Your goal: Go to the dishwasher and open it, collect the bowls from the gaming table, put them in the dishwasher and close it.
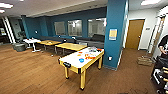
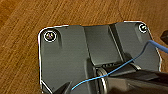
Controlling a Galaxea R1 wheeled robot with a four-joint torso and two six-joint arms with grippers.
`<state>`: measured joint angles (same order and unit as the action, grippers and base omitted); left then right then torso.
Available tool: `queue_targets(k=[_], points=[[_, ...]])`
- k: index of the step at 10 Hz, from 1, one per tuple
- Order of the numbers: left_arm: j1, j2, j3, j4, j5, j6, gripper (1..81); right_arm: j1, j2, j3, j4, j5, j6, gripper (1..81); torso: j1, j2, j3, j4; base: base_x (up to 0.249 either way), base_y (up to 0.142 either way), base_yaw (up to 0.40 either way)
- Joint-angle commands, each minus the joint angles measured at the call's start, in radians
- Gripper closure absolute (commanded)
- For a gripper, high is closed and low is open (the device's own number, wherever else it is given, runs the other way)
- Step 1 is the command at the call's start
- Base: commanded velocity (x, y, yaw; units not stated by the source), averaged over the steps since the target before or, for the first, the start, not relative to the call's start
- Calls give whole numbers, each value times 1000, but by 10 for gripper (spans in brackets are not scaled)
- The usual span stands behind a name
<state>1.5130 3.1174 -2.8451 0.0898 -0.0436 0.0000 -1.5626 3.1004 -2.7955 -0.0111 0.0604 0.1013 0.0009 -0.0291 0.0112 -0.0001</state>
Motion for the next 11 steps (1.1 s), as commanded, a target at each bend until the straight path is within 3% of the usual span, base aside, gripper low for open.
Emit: queue_targets(k=[1, 5, 11], points=[[-56, 6, 0, -2, 50, 3, 10, 52, 5, 4, -4, -47, -3, 10, 0, 0, 0, 0, 0, 0, 0], [-56, 6, 0, -4, 50, 3, 10, 57, 5, 2, -4, -47, -2, 10, 0, 0, 0, 0, 0, 0, 0], [-56, 6, 0, -4, 48, 3, 10, 57, 5, 2, -4, -47, -2, 10, 0, 0, 0, 0, 117, 0, 0]])
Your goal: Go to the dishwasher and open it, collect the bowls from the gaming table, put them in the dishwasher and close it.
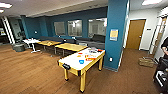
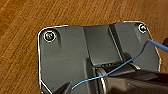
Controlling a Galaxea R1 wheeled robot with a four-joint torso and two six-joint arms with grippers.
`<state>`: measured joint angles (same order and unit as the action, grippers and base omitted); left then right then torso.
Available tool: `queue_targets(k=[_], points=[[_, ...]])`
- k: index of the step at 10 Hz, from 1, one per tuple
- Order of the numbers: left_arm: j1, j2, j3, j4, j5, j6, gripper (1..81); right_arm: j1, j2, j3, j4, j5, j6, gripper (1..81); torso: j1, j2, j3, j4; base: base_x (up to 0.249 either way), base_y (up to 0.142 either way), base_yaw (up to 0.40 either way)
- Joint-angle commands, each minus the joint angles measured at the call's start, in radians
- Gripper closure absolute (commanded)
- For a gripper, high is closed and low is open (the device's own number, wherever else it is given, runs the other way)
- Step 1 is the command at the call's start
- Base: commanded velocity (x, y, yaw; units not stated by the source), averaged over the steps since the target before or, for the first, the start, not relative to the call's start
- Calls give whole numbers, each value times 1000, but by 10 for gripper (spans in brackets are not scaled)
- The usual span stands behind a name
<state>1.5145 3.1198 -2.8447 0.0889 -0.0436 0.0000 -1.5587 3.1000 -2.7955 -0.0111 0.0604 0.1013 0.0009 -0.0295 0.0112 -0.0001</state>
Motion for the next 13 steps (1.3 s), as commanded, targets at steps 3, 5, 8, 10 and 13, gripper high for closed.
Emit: queue_targets(k=[3, 5, 8, 10, 13], points=[[-58, 4, -1, -3, 48, 3, 10, 54, 5, 2, -4, -47, -2, 10, 0, 0, 0, 0, 116, 0, 0], [-58, 4, -1, -5, 48, 3, 10, 54, 5, 2, -4, -47, -2, 10, 0, 0, 0, 0, 111, 0, 0], [-58, 2, -1, -5, 48, 3, 10, 56, 5, 1, -4, -47, -2, 10, 0, 0, 0, 0, 110, 0, 0], [-58, 2, -1, -5, 48, 2, 10, 56, 4, 2, -4, -47, -2, 10, 0, 0, 0, 0, 111, 0, 0], [-58, 2, -1, -5, 48, 2, 10, 54, 2, 2, -4, -47, -2, 10, 0, 0, 0, 0, 111, 0, 0]])
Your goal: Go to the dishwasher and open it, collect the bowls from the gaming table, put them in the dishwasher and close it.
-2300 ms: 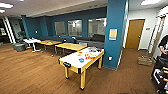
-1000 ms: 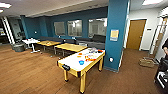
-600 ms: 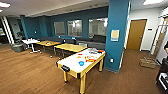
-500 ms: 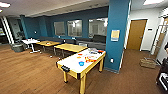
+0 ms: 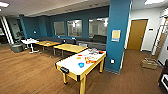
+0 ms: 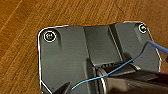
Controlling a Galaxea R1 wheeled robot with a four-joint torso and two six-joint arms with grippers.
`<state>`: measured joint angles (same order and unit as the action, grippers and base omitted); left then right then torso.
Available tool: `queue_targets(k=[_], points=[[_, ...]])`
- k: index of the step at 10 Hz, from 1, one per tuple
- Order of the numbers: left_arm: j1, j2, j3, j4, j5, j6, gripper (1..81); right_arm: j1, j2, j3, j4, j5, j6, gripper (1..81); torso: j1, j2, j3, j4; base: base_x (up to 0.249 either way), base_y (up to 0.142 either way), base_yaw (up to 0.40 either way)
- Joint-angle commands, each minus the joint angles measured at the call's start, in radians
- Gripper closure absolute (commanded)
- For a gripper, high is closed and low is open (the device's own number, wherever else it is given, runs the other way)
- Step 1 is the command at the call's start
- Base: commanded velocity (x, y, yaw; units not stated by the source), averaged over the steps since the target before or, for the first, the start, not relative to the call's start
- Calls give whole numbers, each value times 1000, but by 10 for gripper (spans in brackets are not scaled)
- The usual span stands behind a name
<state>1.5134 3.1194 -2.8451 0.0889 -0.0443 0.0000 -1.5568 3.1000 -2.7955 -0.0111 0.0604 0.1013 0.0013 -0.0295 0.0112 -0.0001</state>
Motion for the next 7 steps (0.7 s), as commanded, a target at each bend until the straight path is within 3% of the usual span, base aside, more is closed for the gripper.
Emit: queue_targets(k=[1, 7], points=[[-57, 3, 0, -5, 49, 3, 10, 53, 4, 4, -4, -47, -2, 10, 0, 0, 0, 0, 109, 0, 0], [-57, 3, 0, -6, 49, 2, 10, 48, 2, 2, -4, -47, -2, 10, 0, 0, 0, 0, 109, 52, 0]])
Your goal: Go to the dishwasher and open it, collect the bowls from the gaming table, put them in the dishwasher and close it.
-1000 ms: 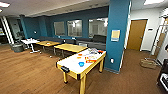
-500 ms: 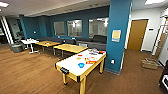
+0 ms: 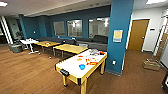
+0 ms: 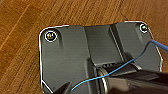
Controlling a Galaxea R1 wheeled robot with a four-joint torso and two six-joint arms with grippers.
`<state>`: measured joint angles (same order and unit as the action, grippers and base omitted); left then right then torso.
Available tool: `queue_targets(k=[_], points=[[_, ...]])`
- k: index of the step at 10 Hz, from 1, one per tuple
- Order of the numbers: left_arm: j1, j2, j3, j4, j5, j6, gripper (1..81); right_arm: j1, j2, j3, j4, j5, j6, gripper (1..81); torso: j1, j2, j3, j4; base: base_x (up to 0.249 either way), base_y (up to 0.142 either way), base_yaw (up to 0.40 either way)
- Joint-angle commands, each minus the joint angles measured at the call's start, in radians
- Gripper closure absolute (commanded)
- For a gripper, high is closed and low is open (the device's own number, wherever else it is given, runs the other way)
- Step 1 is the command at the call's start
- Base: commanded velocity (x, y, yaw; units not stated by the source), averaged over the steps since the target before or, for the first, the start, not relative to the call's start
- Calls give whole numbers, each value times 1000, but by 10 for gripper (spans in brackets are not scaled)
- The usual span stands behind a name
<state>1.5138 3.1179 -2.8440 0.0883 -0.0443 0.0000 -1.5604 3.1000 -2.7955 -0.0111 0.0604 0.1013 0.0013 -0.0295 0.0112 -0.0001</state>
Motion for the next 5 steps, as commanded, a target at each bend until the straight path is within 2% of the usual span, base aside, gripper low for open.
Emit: queue_targets(k=[1, 5], points=[[-57, 2, -2, -5, 49, 2, 10, 50, 2, 2, -4, -47, -2, 10, 0, 0, 0, 0, 109, 64, 0], [-57, 4, -2, -5, 49, 2, 10, 50, 4, 4, -4, -47, -2, 10, 0, 0, 0, 0, 109, 63, 0]])
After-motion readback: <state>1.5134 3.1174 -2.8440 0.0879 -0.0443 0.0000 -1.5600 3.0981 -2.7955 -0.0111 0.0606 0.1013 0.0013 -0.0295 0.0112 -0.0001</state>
